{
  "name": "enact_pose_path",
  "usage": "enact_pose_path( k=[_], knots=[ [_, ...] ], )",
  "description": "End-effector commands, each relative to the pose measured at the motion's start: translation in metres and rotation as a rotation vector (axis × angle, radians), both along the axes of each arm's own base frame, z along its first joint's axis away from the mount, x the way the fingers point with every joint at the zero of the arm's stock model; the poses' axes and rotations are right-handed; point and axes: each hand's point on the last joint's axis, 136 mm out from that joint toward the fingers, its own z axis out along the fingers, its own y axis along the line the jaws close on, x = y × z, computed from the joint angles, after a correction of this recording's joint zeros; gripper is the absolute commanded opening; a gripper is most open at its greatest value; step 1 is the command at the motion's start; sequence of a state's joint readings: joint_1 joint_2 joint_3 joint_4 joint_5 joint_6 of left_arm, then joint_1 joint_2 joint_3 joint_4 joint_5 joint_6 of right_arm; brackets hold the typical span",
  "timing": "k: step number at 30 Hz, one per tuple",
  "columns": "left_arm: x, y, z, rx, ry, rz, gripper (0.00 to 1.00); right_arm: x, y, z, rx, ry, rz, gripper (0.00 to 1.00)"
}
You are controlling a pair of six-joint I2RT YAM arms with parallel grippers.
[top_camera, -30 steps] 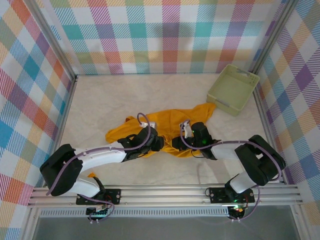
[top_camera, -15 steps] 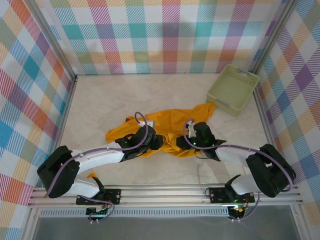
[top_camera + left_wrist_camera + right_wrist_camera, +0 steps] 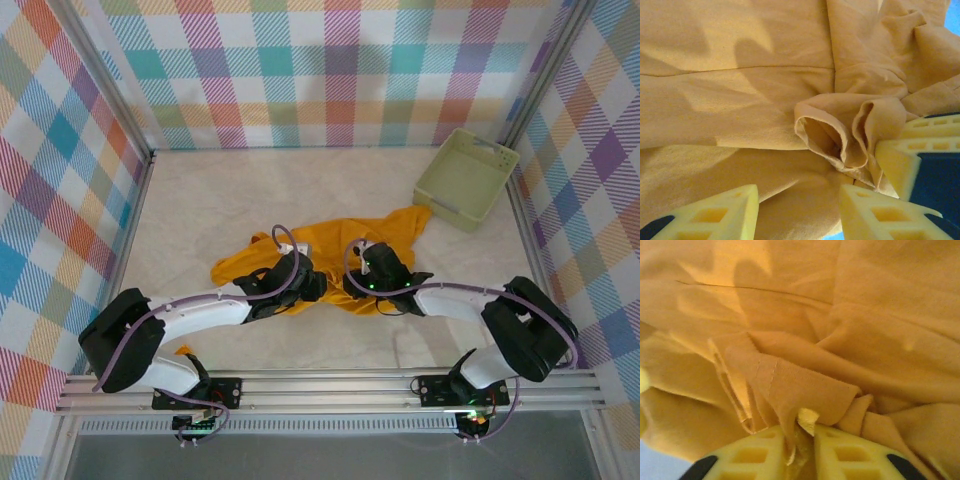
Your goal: Fold the inside-out t-shirt
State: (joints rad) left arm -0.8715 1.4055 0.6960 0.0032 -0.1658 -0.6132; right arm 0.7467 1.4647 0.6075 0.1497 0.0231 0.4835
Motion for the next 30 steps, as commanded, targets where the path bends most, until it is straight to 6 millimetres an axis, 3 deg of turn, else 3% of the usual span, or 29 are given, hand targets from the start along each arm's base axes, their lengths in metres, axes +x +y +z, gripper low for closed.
enact_pose_path(
  k=[1, 4, 9, 13, 20, 30],
  knots=[
    [0.004, -0.002, 0.005, -0.012, -0.009, -0.002, 0.46, 0.007, -0.004, -0.001, -0.041, -0.008, -0.028, 0.11],
    [0.003, -0.004, 0.003, -0.014, -0.001, -0.014, 0.46, 0.005, -0.007, 0.004, -0.038, -0.01, -0.024, 0.01],
    [0.001, -0.019, 0.003, -0.05, 0.018, -0.066, 0.44, -0.002, -0.011, 0.019, 0.119, 0.02, 0.008, 0.0],
    [-0.005, -0.043, 0.017, -0.078, -0.009, -0.151, 0.4, -0.014, -0.006, 0.041, 0.303, 0.044, 0.077, 0.0],
    [-0.015, -0.074, 0.036, -0.189, -0.061, -0.249, 0.36, -0.03, -0.001, 0.064, 0.373, 0.019, 0.157, 0.0],
    [-0.011, -0.087, 0.036, -0.243, -0.066, -0.263, 0.3, -0.035, -0.001, 0.068, 0.391, 0.013, 0.172, 0.0]
  ],
)
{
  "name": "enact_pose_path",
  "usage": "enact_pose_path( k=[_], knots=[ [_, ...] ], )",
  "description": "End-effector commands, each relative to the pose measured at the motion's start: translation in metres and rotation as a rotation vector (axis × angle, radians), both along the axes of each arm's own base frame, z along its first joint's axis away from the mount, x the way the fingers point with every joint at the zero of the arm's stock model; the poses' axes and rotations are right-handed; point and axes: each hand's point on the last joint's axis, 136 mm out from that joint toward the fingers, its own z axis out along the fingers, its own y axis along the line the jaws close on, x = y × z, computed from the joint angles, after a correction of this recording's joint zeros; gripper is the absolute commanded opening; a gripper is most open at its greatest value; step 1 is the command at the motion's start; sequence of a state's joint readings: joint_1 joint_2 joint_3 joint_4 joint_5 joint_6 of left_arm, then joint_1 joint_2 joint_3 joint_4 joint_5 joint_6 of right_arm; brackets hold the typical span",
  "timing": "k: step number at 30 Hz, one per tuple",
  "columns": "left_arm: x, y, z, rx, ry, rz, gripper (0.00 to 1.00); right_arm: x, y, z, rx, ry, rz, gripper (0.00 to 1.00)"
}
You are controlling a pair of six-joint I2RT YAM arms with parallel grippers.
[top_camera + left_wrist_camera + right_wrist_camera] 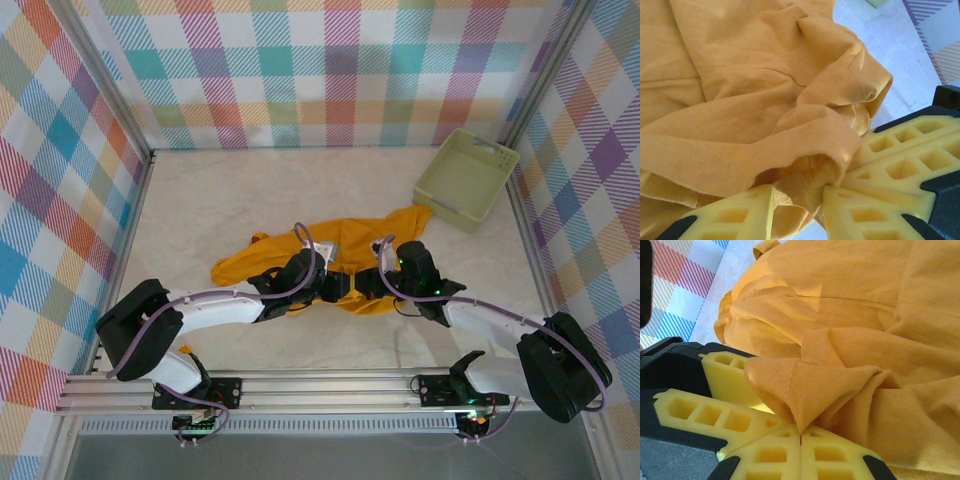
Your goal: Fold the inside-out t-shirt
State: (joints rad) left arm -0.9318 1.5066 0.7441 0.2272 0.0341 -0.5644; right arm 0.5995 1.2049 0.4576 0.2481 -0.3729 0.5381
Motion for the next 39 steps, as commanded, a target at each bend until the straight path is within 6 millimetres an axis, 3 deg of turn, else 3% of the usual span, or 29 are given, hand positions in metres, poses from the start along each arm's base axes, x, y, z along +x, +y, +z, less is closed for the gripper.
enact_pose_path(
  k=[1, 22, 30, 39],
  knots=[
    [0.004, -0.013, 0.014, -0.057, -0.031, -0.014, 0.3, -0.006, 0.006, 0.011, 0.051, -0.025, 0.042, 0.0],
    [-0.012, -0.018, 0.023, -0.169, -0.069, -0.104, 0.29, -0.003, 0.002, 0.022, 0.057, -0.046, 0.006, 0.0],
    [-0.015, -0.013, 0.024, -0.168, -0.094, -0.113, 0.36, -0.005, -0.003, 0.025, 0.077, -0.038, 0.004, 0.0],
    [-0.022, -0.017, 0.029, -0.21, -0.109, -0.161, 0.3, -0.003, -0.008, 0.028, 0.085, -0.039, -0.018, 0.0]
  ],
)
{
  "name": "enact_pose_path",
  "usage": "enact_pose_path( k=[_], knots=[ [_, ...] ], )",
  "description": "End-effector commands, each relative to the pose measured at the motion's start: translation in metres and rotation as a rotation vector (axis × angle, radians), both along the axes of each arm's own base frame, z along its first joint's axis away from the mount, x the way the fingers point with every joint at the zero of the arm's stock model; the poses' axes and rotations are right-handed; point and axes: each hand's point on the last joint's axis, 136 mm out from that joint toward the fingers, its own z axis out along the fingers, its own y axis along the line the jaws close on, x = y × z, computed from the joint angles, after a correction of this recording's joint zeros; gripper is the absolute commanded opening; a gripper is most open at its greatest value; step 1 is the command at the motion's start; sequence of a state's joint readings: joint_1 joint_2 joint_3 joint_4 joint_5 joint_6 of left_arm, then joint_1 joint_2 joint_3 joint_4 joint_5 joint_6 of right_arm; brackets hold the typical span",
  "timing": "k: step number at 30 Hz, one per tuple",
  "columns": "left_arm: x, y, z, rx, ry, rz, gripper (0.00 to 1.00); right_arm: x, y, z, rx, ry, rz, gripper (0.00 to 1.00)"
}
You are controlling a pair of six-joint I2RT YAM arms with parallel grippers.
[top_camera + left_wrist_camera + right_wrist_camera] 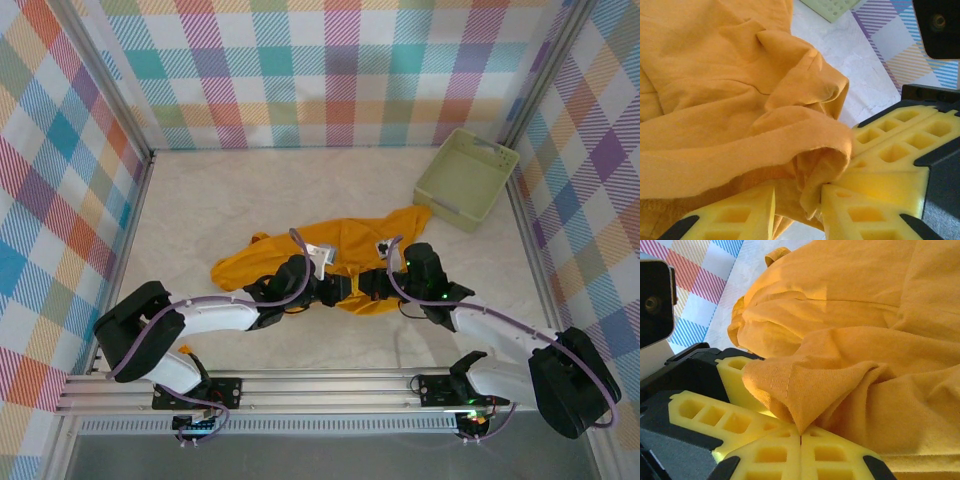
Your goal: Fold the inside-out t-shirt
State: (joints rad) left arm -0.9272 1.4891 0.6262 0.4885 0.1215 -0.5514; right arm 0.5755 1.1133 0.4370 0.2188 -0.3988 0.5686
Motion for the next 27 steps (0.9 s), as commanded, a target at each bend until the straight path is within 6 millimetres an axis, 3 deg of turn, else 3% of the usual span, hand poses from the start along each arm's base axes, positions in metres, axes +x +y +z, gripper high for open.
enact_pose_path(
  k=[1, 10, 27],
  knots=[
    [-0.012, -0.008, 0.017, -0.059, -0.048, -0.082, 0.31, 0.003, 0.0, 0.013, 0.04, -0.036, -0.005, 0.0],
    [-0.011, -0.006, 0.014, -0.059, -0.054, -0.085, 0.34, 0.001, 0.001, 0.015, 0.061, -0.029, 0.011, 0.0],
    [0.0, 0.0, 0.016, -0.007, -0.079, -0.036, 0.01, 0.0, -0.004, 0.006, 0.024, -0.041, 0.003, 0.0]
  ],
)
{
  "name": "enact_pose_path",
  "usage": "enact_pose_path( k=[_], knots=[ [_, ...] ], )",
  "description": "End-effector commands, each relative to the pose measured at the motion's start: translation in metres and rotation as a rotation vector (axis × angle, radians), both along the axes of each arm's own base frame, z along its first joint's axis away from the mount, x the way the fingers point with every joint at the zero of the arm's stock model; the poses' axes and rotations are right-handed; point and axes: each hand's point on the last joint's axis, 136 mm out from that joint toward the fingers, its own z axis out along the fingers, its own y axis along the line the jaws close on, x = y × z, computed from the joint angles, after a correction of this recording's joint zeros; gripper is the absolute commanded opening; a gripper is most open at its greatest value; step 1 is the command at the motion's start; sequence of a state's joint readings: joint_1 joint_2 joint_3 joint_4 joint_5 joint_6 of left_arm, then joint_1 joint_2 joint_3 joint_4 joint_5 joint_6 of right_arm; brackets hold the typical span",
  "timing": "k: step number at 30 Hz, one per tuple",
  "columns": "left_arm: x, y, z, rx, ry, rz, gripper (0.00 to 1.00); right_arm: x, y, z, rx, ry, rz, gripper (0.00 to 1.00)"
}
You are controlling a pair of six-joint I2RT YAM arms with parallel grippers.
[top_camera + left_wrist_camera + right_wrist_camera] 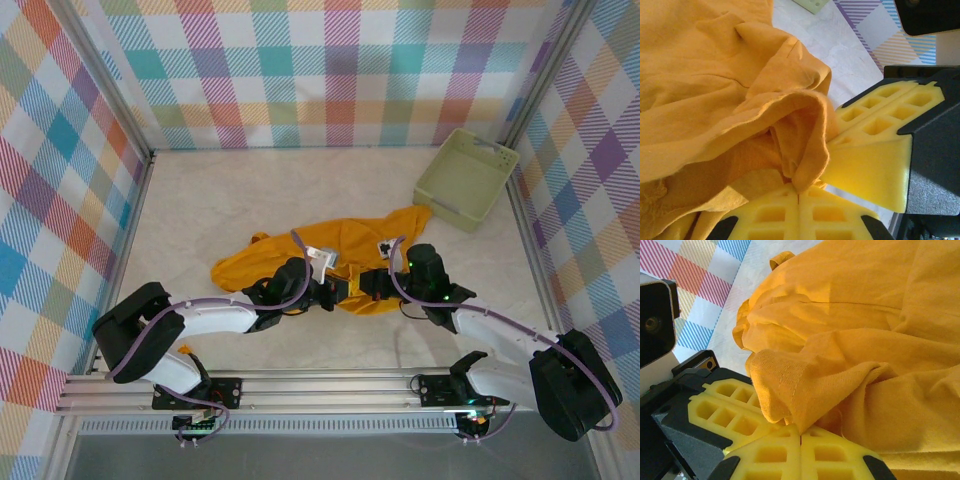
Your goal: Fold the inside-out t-shirt
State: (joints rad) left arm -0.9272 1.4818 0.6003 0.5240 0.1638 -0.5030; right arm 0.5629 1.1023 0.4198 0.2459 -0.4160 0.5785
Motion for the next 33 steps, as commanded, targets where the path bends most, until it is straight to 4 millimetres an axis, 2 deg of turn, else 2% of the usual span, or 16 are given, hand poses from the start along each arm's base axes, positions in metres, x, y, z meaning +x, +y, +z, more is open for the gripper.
enact_pose_path(
  k=[1, 7, 11, 16, 21, 25, 28, 33],
  knots=[
    [0.008, 0.001, 0.016, -0.002, -0.047, 0.023, 0.0, 0.001, -0.002, 0.005, 0.001, -0.037, 0.003, 0.0],
    [0.008, 0.006, 0.02, 0.034, -0.06, 0.031, 0.0, 0.006, -0.005, 0.004, -0.032, -0.044, -0.025, 0.0],
    [0.008, 0.017, 0.024, 0.129, -0.082, 0.082, 0.0, 0.01, -0.017, 0.001, -0.099, -0.061, -0.07, 0.29],
    [0.005, 0.032, 0.028, 0.162, -0.075, 0.116, 0.0, 0.008, -0.026, -0.001, -0.162, -0.089, -0.075, 0.37],
    [0.004, 0.04, 0.032, 0.186, -0.075, 0.135, 0.0, 0.002, -0.019, -0.003, -0.227, -0.143, -0.045, 0.51],
    [0.003, 0.042, 0.041, 0.192, -0.085, 0.134, 0.0, 0.007, -0.016, 0.002, -0.324, -0.234, -0.063, 0.64],
    [0.002, 0.042, 0.049, 0.176, -0.101, 0.129, 0.0, 0.011, -0.006, 0.011, -0.342, -0.3, -0.048, 0.67],
    [0.0, 0.039, 0.063, 0.138, -0.123, 0.109, 0.0, 0.013, 0.013, 0.023, -0.33, -0.41, -0.001, 0.67]
  ],
)
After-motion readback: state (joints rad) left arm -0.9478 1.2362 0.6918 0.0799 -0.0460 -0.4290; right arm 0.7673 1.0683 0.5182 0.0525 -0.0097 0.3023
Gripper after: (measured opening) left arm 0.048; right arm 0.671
